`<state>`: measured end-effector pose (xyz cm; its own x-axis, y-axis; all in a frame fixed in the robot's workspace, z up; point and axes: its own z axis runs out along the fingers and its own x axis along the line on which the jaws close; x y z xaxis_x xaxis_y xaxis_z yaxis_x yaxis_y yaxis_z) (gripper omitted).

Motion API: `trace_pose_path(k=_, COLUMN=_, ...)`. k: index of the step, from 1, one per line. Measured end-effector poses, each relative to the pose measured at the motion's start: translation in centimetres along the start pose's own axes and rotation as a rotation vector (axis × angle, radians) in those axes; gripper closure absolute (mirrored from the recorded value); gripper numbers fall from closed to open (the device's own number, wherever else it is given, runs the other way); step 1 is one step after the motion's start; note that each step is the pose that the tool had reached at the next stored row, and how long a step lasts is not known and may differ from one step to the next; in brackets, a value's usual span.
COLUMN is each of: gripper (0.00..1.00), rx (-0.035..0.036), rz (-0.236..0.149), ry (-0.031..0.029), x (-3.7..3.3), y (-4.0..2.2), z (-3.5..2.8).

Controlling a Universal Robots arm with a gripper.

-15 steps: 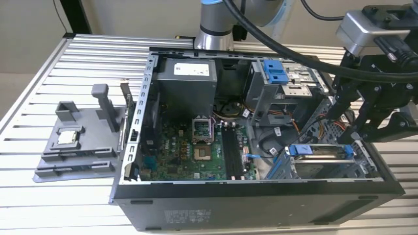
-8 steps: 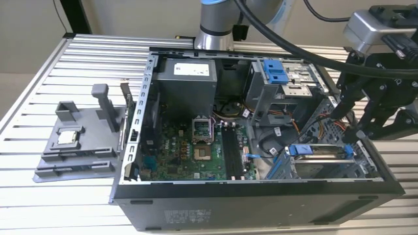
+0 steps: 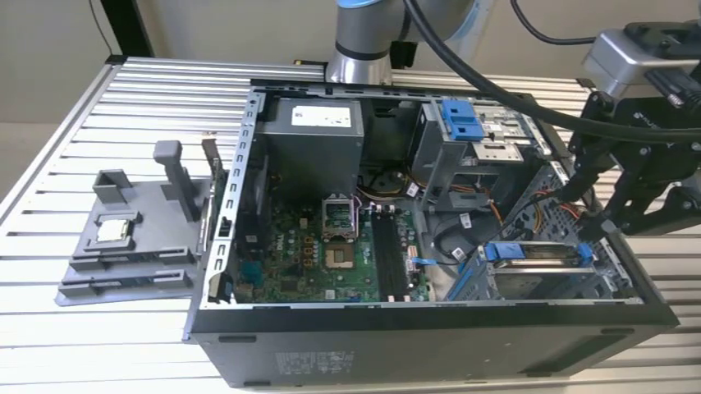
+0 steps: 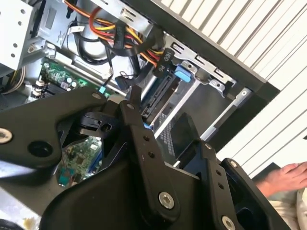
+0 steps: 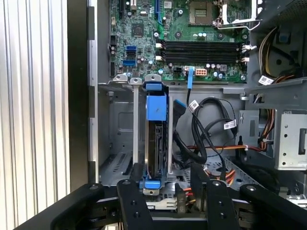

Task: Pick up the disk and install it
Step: 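Insert the first disk wire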

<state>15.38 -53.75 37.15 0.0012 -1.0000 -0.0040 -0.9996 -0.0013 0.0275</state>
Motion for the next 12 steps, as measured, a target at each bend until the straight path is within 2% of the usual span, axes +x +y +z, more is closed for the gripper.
trace_pose_path(k=12, gripper=0.0, rx=0.0, rz=-0.041, ry=0.0008, x=-0.73, y=-1.04, z=0.7)
